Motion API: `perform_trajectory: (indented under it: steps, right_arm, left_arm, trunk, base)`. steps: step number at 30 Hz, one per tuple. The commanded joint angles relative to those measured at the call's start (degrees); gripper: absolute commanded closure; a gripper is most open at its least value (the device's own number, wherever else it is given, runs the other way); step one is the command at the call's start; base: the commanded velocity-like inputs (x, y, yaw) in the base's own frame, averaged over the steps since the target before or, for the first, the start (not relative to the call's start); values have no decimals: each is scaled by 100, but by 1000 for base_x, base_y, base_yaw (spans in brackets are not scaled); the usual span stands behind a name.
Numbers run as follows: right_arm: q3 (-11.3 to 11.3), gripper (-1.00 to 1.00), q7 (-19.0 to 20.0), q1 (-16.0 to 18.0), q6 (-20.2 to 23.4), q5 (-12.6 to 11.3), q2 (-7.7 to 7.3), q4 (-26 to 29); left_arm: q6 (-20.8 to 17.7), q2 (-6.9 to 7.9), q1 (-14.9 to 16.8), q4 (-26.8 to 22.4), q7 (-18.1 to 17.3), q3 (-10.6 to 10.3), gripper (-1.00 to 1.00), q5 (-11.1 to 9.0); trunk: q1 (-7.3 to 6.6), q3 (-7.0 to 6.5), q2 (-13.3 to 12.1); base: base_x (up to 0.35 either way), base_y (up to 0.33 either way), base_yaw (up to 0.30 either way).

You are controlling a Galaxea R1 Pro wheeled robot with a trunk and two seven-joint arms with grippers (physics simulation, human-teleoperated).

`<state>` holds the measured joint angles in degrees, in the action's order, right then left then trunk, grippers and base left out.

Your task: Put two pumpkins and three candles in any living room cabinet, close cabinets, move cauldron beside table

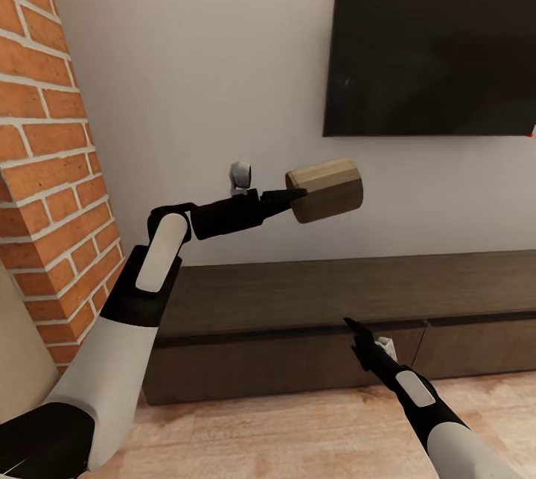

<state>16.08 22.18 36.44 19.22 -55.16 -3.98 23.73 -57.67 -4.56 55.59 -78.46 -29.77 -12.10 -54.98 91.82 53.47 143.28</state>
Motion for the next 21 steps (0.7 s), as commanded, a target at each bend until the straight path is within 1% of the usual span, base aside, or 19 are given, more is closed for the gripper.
perform_trajectory:
  steps: [1,5,8,9,12,13,14,17,21]
  right_arm:
    - [34,-100,5,4,52,-34,2,0]
    - [35,-100,9,1,36,-51,8,0]
    - [36,-100,18,-2,12,-151,10,-1]
    - [34,-100,20,-3,8,-235,10,-3]
    - [31,-100,30,-4,7,-378,13,-1]
    - [29,-100,68,-4,9,-471,12,-1]
    - [27,-100,101,-5,9,-510,14,0]
    - [25,-100,203,-5,12,-589,12,0]
    - [26,-100,288,-7,31,-648,12,0]
  left_arm:
    - [-25,-2,4,1,-29,6,100,14]
    - [-25,-2,4,-25,-29,4,100,14]
    - [-25,-2,4,-103,-29,0,100,14]
    - [-26,-2,4,-129,-29,-1,100,14]
    - [-30,-2,4,-153,-29,-2,100,14]
    - [-31,-2,4,-162,-29,-2,100,14]
    - [-32,-2,4,-166,-29,-3,100,14]
    - [-33,-2,4,-172,-29,-3,100,14]
    - [-33,-2,4,-177,-29,-3,100,14]
  trunk:
    - [-1,6,3]
    - [-1,6,3]
    - [-1,6,3]
    - [-1,6,3]
    - [-1,6,3]
    - [-1,6,3]
    - [-1,6,3]
    - [-1,6,3]
    - [-1,6,3]
  base:
    - [0,0,0]
    - [0,0,0]
    - [0,0,0]
    - [0,0,0]
    - [0,0,0]
    - [0,0,0]
    - [0,6,0]
    - [11,45,0]
    - [115,162,0]
